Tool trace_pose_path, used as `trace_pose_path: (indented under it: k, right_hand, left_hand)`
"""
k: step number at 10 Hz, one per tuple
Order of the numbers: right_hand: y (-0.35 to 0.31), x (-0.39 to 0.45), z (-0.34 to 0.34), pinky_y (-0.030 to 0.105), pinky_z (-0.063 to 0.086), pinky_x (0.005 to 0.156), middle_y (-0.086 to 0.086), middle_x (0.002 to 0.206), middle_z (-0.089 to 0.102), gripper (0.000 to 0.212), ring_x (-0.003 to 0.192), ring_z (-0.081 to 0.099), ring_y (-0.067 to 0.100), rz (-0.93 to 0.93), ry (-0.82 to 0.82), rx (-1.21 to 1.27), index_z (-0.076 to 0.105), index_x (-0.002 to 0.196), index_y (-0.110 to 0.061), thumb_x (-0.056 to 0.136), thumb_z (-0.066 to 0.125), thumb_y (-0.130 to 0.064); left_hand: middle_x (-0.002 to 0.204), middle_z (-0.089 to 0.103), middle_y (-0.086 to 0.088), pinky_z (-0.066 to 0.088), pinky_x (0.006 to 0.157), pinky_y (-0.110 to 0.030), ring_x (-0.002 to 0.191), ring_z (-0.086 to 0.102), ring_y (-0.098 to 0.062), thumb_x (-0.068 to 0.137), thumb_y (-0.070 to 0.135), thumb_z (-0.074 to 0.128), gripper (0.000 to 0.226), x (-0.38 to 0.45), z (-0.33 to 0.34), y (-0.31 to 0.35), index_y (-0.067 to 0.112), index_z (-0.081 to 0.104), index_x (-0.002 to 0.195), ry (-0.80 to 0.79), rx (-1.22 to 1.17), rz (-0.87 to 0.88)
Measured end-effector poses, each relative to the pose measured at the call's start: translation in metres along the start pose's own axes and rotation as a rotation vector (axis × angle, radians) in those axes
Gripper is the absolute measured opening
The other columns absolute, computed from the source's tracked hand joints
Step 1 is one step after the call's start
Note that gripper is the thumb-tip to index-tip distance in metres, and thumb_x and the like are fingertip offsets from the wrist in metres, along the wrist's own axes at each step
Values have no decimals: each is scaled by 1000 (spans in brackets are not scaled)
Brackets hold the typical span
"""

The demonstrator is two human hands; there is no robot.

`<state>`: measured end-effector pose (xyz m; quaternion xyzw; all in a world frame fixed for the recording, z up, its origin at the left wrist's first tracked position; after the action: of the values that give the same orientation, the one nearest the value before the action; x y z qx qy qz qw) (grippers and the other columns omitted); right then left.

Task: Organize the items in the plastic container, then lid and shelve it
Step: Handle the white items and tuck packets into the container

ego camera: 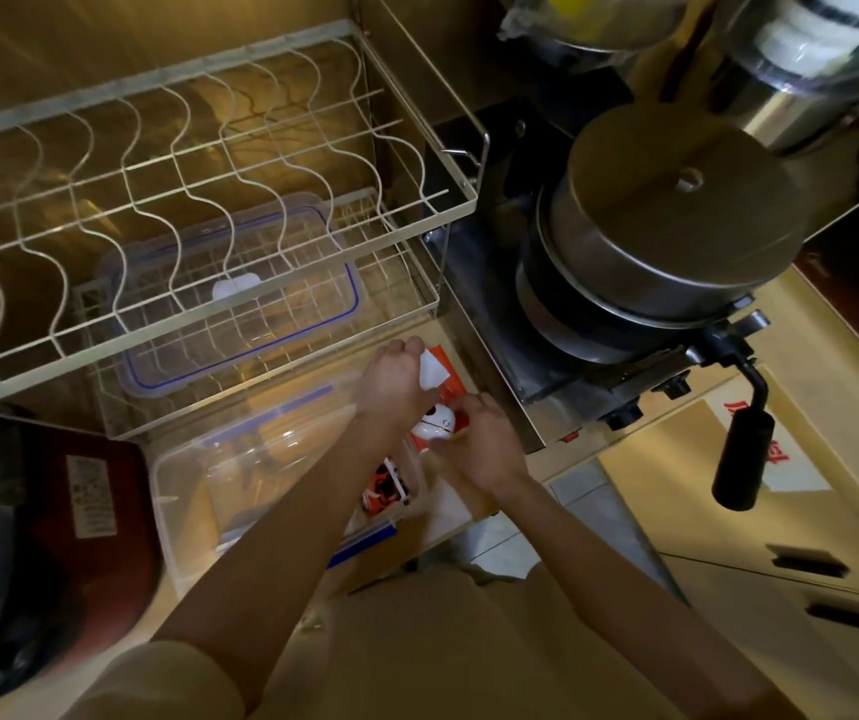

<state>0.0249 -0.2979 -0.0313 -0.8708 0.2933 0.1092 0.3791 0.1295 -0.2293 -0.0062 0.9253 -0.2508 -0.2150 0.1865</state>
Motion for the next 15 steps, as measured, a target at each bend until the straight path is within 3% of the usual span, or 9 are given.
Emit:
trace_pose_path:
  k: [2,5,6,8,9,11,13,14,15]
  right_hand:
    - [5,2,-2,10,38,58,1,104,67,37,85,60,9,51,30,135,57,105,-15,76,74,-30]
    - [-27,9,-29,8,45,59,-13,82,59,40,73,56,-1,-46,103,380,51,93,-19,68,81,-17]
    - [-54,9,-25,6,45,60,-17,80,57,42,73,55,-4,-110,36,389,51,95,-20,66,81,-12]
    - [-96,4,21,26,54,68,2,98,65,39,87,64,16,-172,-198,54,47,103,-15,74,73,-9]
    - [-102,-2,48,33,53,77,13,109,64,42,97,64,27,-224,-228,-121,43,118,-9,82,65,-10]
    - [-105,6,79,32,46,87,18,129,51,58,112,56,30,-188,-184,-302,28,138,-5,87,56,-5]
    - [-101,19,95,35,48,81,12,103,54,21,93,56,22,-127,-144,-293,50,115,-13,95,45,-20]
    - [-105,23,95,42,45,95,19,125,48,39,114,49,33,-143,-133,-333,48,121,-3,84,58,-10]
    - [-106,24,93,43,41,99,21,131,46,37,120,45,36,-192,-96,-342,47,124,0,87,51,-6]
  left_hand:
    - [125,58,-12,45,88,-33,113,55,-29,70,27,75,68,-24,-31,-13,11,46,129,164,-184,10]
    - [128,59,-11,46,94,-35,115,56,-26,64,25,81,70,-71,-52,-66,11,52,126,202,-293,-39]
    - [131,57,-9,44,98,-37,118,54,-26,62,23,82,73,-76,-43,-90,14,52,127,134,-233,-71]
    - [133,56,-6,42,101,-35,121,51,-23,60,30,83,75,-75,-15,-134,16,52,126,55,-113,-178]
    - [134,54,-7,40,103,-37,124,48,-25,61,36,82,77,-69,-8,-146,16,50,128,74,-135,-217]
    - [133,53,-12,37,103,-38,125,46,-28,64,33,80,77,-63,7,-154,14,47,130,72,-246,-222]
    - [131,56,-16,36,101,-33,122,48,-31,70,22,78,69,-65,7,-144,8,48,131,145,-296,-116]
    - [133,52,-14,39,100,-33,122,48,-29,73,21,75,67,-63,15,-151,10,46,133,106,-268,-134]
    - [139,45,-13,40,101,-31,123,49,-28,78,16,69,57,-67,18,-150,9,48,131,81,-219,-115]
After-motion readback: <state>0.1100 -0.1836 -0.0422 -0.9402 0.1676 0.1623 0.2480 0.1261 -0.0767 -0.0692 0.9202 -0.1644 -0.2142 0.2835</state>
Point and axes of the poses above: each hand's wrist, its own x-axis towards the middle knuckle, its own z-axis out of the palm, y = z × x, the point moved 9 cm from there along x, towards the middle knuckle
